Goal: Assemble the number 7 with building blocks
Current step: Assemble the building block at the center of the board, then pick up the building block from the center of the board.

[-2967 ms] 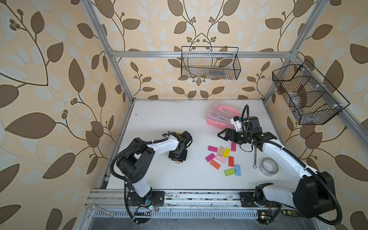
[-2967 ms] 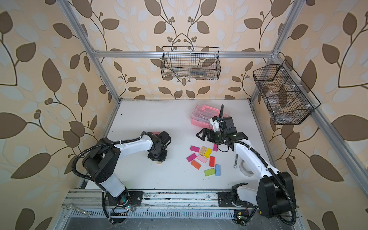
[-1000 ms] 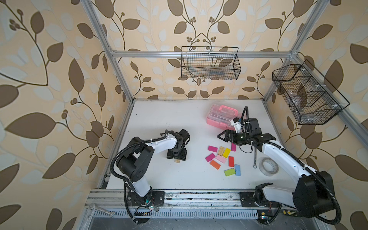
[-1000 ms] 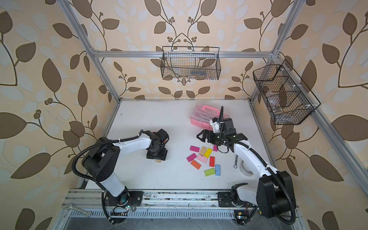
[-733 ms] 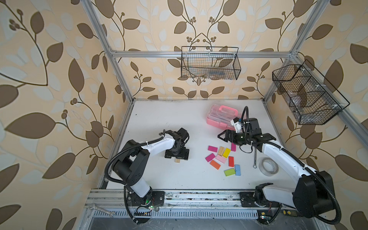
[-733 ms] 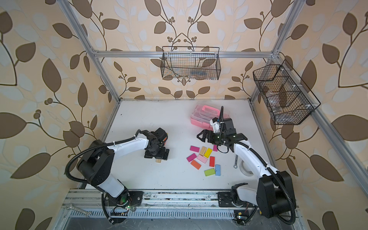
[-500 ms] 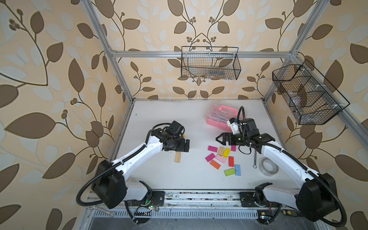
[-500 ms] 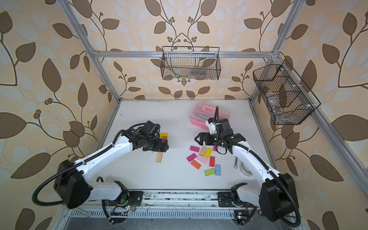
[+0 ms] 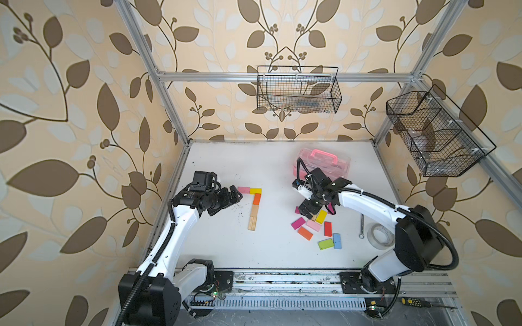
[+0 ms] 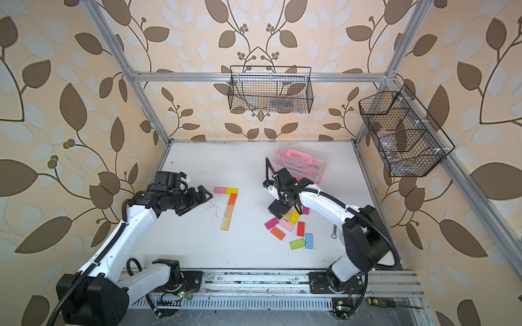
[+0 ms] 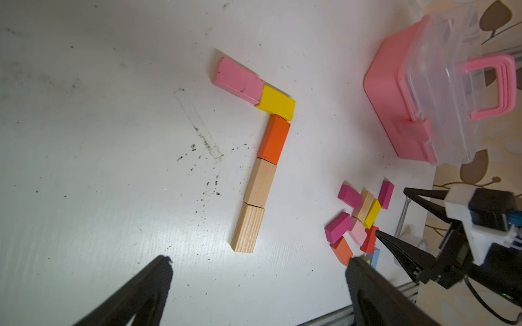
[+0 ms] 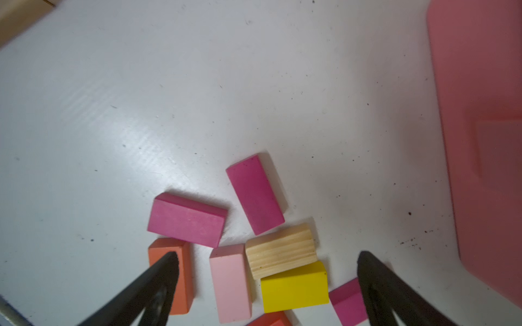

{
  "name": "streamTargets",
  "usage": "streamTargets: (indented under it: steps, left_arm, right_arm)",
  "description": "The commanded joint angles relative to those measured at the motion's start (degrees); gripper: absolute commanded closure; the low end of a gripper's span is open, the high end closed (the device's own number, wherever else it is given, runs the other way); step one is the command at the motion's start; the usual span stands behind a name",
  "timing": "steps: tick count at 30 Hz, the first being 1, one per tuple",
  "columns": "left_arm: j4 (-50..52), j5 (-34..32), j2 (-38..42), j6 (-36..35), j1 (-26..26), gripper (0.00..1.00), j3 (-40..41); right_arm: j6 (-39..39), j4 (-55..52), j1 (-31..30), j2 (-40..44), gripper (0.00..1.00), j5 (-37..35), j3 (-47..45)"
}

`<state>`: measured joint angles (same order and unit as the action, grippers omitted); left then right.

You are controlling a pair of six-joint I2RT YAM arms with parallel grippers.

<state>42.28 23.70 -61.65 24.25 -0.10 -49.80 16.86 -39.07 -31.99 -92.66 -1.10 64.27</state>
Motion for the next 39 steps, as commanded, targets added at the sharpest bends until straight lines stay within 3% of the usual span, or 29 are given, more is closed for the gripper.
streamTargets:
  steps: [1, 7, 27, 37, 39]
  left_arm:
    - [-1.16, 6.13, -1.10, -3.22, 1.86, 0.01, 1.36]
    - [-1.63, 7.36, -3.42, -5.43, 1.94, 0.01, 1.29]
    - [-2.26, 8.38, -4.18, -5.61, 1.94, 0.01, 1.81]
    - [-2.38, 8.64, -4.20, -5.56, 1.93, 0.01, 1.93]
    - [-2.34, 8.71, -4.18, -5.58, 1.94, 0.01, 1.90]
  right_arm:
    - [8.54, -3.38, 0.26, -2.75, 0.05, -3.73, 2.61]
    - [11.98, -2.14, 0.67, -6.77, 0.11, -5.45, 3.18]
    - [14.89, 1.41, -0.99, -13.93, 0.24, 1.22, 4.20]
    - [16.00, 2.94, -1.11, -14.75, 0.63, 3.80, 4.11]
    - [16.44, 2.71, -1.08, -14.35, 0.66, 4.09, 4.15]
